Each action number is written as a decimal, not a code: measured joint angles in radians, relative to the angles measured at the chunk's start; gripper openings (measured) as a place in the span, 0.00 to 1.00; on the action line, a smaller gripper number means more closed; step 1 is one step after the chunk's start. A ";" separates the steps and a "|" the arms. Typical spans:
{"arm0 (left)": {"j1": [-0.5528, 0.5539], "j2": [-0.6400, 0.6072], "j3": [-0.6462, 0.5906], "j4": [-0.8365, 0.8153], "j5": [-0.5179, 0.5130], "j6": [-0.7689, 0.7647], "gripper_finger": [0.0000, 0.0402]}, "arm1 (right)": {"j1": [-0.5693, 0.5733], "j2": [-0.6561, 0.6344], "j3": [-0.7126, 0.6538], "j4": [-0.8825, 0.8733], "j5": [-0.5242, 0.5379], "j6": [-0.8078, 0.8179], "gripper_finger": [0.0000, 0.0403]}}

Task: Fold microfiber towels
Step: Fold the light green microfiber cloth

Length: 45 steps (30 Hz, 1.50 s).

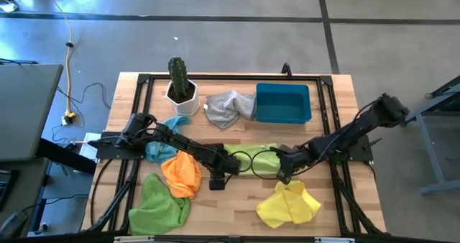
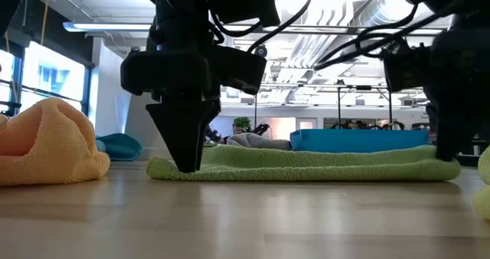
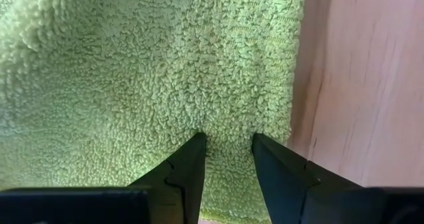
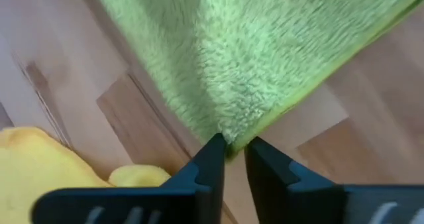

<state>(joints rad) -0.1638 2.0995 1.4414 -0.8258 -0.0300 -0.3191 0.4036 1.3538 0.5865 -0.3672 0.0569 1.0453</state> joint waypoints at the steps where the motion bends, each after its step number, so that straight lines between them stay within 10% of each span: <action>1: 0.000 0.000 0.000 0.000 0.000 -0.007 0.30 | -0.006 -0.012 0.000 -0.003 0.002 -0.005 0.16; 17: 0.000 0.000 0.000 0.004 0.003 -0.048 0.30 | -0.116 -0.124 0.001 -0.013 0.265 -0.127 0.27; 28: -0.001 0.000 0.000 0.008 -0.007 -0.078 0.30 | -0.156 0.033 0.001 0.162 0.182 -0.215 0.27; 45: 0.000 0.000 0.001 0.010 0.026 -0.150 0.30 | -0.170 0.097 0.001 -0.013 0.266 -0.157 0.27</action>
<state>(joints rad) -0.1637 2.0995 1.4422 -0.8158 -0.0042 -0.4691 0.2337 1.4509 0.5877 -0.3802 0.3233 0.8885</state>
